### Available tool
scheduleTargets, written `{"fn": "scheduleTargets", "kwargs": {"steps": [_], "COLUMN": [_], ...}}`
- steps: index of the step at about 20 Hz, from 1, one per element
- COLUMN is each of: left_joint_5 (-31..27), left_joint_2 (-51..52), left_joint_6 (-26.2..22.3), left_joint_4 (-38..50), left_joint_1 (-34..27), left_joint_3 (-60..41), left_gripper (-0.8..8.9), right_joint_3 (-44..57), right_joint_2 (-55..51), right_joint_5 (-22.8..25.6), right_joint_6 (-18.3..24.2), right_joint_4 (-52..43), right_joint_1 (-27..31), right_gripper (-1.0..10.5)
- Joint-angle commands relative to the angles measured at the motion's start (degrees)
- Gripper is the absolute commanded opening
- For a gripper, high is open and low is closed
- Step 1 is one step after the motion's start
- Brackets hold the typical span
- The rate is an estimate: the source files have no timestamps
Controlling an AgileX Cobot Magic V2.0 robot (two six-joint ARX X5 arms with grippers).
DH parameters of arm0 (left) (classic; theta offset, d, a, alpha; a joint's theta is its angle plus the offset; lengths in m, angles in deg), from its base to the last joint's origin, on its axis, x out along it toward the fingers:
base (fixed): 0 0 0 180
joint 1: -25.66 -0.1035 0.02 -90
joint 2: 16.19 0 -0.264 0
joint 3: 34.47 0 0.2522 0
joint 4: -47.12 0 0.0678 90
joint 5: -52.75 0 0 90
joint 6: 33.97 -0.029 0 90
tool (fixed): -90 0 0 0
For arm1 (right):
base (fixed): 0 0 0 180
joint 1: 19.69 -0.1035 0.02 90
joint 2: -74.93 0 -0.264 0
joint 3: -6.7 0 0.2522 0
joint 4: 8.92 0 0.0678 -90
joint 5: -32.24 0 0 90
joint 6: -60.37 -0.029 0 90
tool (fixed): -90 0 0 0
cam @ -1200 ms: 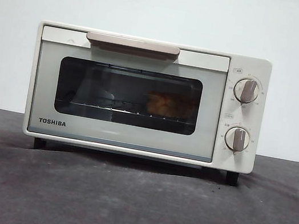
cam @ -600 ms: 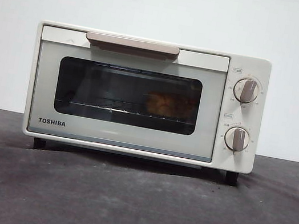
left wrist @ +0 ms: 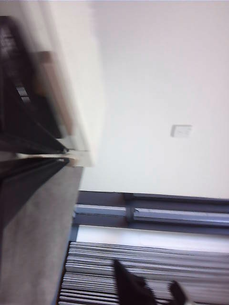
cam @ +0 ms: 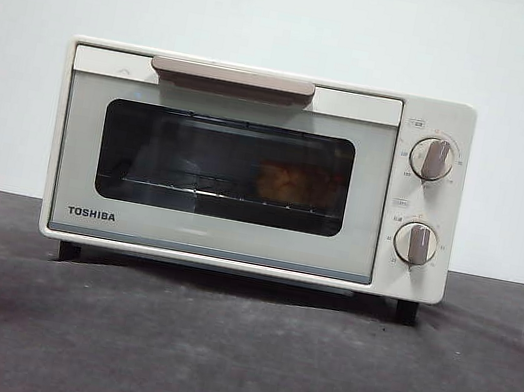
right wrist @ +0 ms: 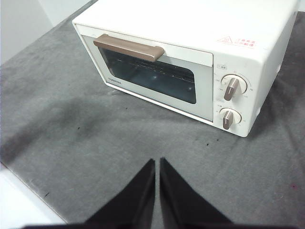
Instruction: The left arm flap open the oven, the right arm pick bread and place it into oven, the left arm flap close the oven
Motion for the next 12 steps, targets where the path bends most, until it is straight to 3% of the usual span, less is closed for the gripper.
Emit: {"fn": "scheduleTargets", "kwargs": {"steps": [1, 4, 8, 12], "left_joint_5": [-0.28, -0.94, -8.96, -14.84], "left_joint_2": [3.63, 4.13, 4.13, 4.13], "left_joint_6": [-1.44, -3.91, -5.11, -15.34], "left_joint_4": [-2.93, -4.87, -12.11, -16.96], "left_joint_1": [-0.07, -0.11, -0.11, -0.11], "left_joint_3": [-1.84, -5.09, -6.56, -6.56], "left_gripper": [0.19, 0.19, 0.19, 0.19], "right_joint_3": [-1.07, -1.07, -1.07, -1.07], "right_joint_2": [0.15, 0.15, 0.15, 0.15], "right_joint_5": [0.17, 0.17, 0.17, 0.17], "right_joint_6": [0.50, 0.50, 0.50, 0.50], "right_joint_4": [-0.59, -0.61, -0.76, -1.90], "right_joint_1": [-0.35, -0.35, -0.35, -0.35], "right_gripper": [0.1, 0.1, 0.1, 0.1]}}
